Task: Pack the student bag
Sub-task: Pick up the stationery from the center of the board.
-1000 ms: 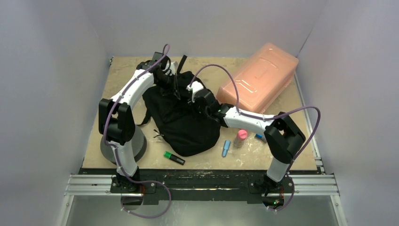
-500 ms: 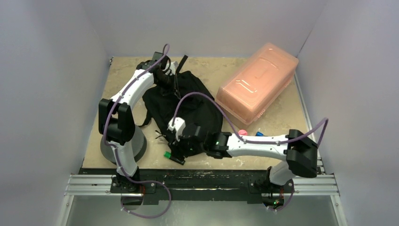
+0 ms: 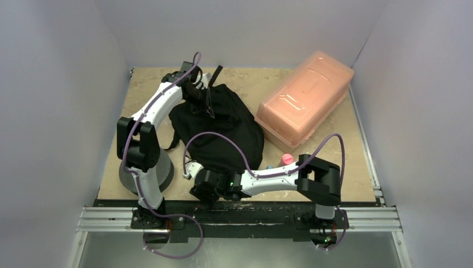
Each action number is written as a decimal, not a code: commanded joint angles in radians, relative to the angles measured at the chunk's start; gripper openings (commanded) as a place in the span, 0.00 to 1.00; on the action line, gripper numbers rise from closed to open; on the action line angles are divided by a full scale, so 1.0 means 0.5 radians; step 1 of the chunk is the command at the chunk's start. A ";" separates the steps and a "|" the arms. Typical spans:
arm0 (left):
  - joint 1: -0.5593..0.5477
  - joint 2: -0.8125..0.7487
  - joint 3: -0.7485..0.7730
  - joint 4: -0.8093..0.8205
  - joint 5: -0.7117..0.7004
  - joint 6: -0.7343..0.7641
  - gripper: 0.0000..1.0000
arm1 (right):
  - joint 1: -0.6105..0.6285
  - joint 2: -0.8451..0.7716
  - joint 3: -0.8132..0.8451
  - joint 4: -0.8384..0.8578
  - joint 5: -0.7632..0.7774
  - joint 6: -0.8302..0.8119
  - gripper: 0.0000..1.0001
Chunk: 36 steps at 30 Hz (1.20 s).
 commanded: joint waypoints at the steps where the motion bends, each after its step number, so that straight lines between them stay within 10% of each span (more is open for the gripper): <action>1: 0.001 -0.111 0.053 0.067 0.086 -0.032 0.00 | 0.010 0.034 0.131 -0.127 0.320 -0.035 0.64; 12: 0.001 -0.104 0.063 0.068 0.117 -0.034 0.00 | 0.011 0.150 0.086 -0.055 0.302 -0.014 0.62; 36: 0.001 -0.123 0.063 0.062 0.096 -0.029 0.00 | 0.008 -0.208 0.004 0.214 0.326 0.053 0.00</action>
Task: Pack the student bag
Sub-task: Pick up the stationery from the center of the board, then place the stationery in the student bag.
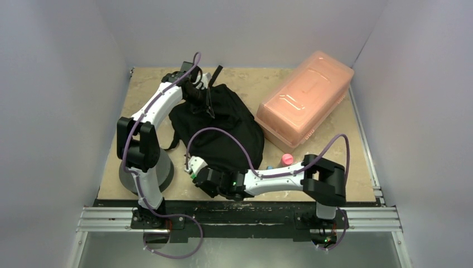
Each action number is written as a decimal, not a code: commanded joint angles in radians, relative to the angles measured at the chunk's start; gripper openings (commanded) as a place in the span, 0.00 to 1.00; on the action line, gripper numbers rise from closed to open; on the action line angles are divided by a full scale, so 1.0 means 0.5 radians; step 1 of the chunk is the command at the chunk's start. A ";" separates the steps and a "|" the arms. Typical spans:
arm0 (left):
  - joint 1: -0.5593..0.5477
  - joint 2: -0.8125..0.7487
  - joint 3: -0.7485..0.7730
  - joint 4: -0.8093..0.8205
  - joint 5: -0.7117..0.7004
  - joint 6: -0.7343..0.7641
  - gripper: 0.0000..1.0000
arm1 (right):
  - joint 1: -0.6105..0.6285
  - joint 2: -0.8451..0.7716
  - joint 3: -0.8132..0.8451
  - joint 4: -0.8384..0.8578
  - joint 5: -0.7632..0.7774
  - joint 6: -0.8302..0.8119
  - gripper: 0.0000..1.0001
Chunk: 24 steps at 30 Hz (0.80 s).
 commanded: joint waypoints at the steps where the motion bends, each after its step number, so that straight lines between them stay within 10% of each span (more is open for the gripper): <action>1: 0.001 -0.126 0.058 0.062 0.082 -0.029 0.00 | -0.002 -0.229 0.014 0.161 -0.004 0.018 0.00; 14: 0.001 -0.156 0.055 0.069 0.070 -0.031 0.00 | -0.477 -0.626 -0.097 -0.003 -0.171 0.029 0.00; 24: 0.001 -0.232 0.023 0.096 0.069 -0.037 0.00 | -0.993 -0.279 0.311 -0.336 -0.367 0.002 0.00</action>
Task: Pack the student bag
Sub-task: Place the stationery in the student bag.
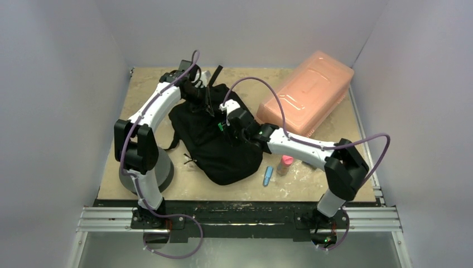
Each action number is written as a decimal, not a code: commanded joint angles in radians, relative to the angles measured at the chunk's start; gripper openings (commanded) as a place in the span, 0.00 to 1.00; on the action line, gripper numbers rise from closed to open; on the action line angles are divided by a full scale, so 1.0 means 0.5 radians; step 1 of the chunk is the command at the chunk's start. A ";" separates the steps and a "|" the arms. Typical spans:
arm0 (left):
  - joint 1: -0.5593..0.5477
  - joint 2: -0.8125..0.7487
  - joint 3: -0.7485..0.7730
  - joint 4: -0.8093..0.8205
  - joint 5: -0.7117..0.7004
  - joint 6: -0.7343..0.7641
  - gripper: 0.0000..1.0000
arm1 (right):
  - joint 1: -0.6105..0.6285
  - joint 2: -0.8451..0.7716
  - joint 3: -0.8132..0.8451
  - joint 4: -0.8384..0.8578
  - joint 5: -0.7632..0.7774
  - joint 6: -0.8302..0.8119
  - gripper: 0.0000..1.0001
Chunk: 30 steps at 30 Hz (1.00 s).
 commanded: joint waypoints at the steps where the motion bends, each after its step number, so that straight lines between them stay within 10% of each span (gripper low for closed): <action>1: 0.001 -0.180 0.022 0.096 0.082 -0.043 0.00 | -0.122 0.151 0.252 -0.118 -0.160 0.011 0.00; 12: 0.001 -0.271 -0.088 0.201 0.250 -0.132 0.00 | -0.381 0.510 0.671 0.114 -0.406 0.365 0.00; 26: 0.038 -0.260 -0.086 0.210 0.321 -0.161 0.00 | -0.423 0.841 0.342 1.647 -0.501 1.028 0.00; 30: 0.075 -0.249 -0.090 0.216 0.321 -0.169 0.00 | -0.418 0.858 0.364 1.579 -0.583 0.955 0.21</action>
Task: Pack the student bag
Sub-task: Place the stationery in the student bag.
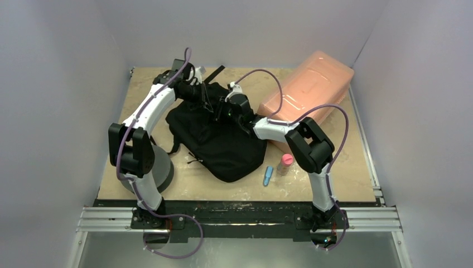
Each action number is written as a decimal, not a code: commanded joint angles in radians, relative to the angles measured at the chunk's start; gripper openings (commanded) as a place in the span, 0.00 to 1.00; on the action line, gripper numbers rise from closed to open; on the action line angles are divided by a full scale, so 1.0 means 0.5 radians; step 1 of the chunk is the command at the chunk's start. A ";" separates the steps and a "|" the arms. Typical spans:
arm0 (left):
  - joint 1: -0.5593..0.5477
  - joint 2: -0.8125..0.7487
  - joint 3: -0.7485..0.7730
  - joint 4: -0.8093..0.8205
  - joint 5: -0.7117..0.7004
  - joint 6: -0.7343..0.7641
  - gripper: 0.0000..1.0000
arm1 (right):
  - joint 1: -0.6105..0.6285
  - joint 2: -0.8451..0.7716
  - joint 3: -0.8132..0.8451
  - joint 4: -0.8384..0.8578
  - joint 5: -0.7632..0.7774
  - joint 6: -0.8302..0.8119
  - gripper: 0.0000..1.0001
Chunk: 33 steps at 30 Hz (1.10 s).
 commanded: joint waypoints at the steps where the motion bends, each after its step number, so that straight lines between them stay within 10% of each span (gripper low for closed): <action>1: 0.023 -0.117 0.017 0.044 0.217 -0.079 0.00 | 0.006 -0.040 0.021 0.213 -0.033 -0.003 0.27; 20: 0.044 -0.087 0.023 0.028 0.163 -0.063 0.00 | 0.148 -0.999 -0.430 -1.012 0.410 -0.704 0.54; 33: 0.045 -0.068 0.029 0.015 0.144 -0.056 0.00 | 0.722 -1.816 -1.091 -1.926 1.014 0.182 0.57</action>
